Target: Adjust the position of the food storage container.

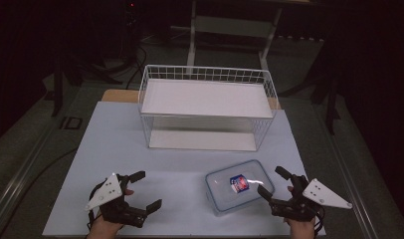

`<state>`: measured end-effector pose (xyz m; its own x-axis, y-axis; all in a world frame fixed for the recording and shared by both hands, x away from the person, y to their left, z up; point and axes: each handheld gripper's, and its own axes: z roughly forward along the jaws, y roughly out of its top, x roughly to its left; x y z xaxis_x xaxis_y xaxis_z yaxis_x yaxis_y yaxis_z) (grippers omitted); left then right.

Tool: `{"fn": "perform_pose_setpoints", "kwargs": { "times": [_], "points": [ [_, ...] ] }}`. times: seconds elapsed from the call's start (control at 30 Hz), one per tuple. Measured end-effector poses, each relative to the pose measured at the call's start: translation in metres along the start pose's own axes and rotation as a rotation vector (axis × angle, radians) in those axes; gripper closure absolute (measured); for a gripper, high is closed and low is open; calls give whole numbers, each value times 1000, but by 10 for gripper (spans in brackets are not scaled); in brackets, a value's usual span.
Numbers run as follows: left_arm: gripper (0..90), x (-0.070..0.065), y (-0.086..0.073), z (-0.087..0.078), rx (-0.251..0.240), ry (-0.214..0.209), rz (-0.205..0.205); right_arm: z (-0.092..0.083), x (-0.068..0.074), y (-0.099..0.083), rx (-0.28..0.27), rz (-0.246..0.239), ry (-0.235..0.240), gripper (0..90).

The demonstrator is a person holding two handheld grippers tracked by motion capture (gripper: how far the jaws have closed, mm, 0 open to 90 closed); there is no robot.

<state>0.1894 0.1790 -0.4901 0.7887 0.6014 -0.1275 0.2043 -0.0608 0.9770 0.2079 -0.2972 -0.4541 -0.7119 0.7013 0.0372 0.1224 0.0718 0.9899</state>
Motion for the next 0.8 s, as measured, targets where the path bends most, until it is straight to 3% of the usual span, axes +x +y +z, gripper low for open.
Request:
{"fn": "perform_pose_setpoints", "kwargs": {
  "times": [0.2, 0.3, 0.47, 0.5, 0.53, 0.67, 0.73, 0.8],
  "points": [
    [0, -1, 1, -1, -19, -9, -2, -4, 3, 15, 6, 11, 49, 133],
    [0, -2, 2, 0, -18, -9, 7, -4, 5, 21, 47, -17, 65, 139],
    [0, -3, 2, 1, -16, -10, 14, -1, 11, 22, 126, -12, 165, 182],
    [0, -3, 2, 1, -21, -12, 14, 0, 13, 22, 140, -16, 167, 189],
    [0, -3, 3, 1, -21, -13, 12, 1, 15, 22, 163, -20, 192, 219],
    [0, -3, 3, 1, -18, -13, 16, 4, 17, 17, 212, -15, 216, 347],
    [0, -3, 3, 1, -16, -12, 19, 8, 17, 10, 246, 2, 257, 445],
    [0, -3, 2, 1, -17, -14, 16, 10, 18, 4, 273, -4, 256, 551]
  ]
}}
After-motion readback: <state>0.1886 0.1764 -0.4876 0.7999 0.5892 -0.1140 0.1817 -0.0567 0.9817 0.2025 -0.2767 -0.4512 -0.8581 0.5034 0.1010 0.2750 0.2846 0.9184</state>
